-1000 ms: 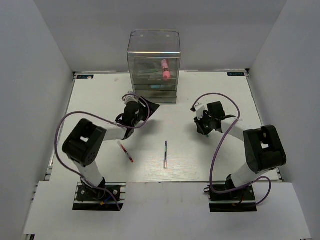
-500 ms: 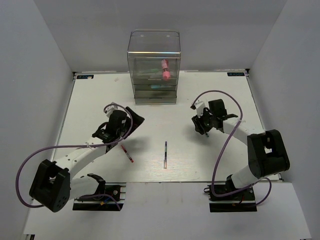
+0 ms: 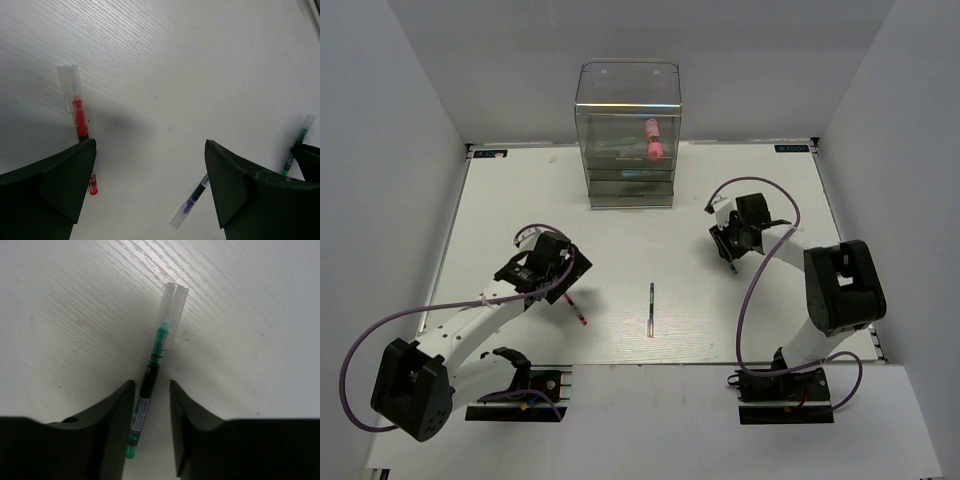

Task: Sort the stationery into containers
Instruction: Pick up the pen from the center of the board.

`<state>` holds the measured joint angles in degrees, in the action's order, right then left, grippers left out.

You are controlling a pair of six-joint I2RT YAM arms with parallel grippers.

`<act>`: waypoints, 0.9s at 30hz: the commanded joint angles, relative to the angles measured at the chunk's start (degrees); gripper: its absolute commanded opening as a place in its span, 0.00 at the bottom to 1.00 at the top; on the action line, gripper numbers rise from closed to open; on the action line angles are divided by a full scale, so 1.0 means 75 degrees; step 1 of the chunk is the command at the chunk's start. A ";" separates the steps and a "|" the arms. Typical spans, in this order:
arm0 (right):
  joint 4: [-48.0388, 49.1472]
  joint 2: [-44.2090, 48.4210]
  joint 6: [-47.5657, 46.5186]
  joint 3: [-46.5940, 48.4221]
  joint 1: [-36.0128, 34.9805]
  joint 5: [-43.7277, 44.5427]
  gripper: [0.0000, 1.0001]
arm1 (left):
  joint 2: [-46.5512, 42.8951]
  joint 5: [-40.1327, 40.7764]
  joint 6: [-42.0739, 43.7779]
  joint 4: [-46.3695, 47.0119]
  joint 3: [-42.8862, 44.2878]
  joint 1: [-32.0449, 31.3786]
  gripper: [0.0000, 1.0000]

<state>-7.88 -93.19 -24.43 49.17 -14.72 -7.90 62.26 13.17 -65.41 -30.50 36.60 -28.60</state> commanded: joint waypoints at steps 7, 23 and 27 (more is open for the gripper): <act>-0.1281 -0.0806 -0.0515 0.0968 0.0123 -0.1719 0.17 | -0.0532 0.0307 -0.0080 -0.1124 0.0125 0.0028 0.96; -0.2115 -0.2257 -0.4394 0.5335 -0.1013 -0.2803 0.00 | 0.0123 0.0166 -0.0150 -0.1265 0.0065 -0.0042 0.92; -0.1739 -0.2936 -0.4665 0.6275 -0.1306 -0.2441 0.00 | 0.0277 0.0166 -0.0150 -0.1335 0.0065 -0.0112 0.92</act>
<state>-22.74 -112.40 -54.59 91.53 -23.03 -27.16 64.38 14.15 -66.06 -39.55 35.99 -28.86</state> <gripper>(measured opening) 0.131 0.925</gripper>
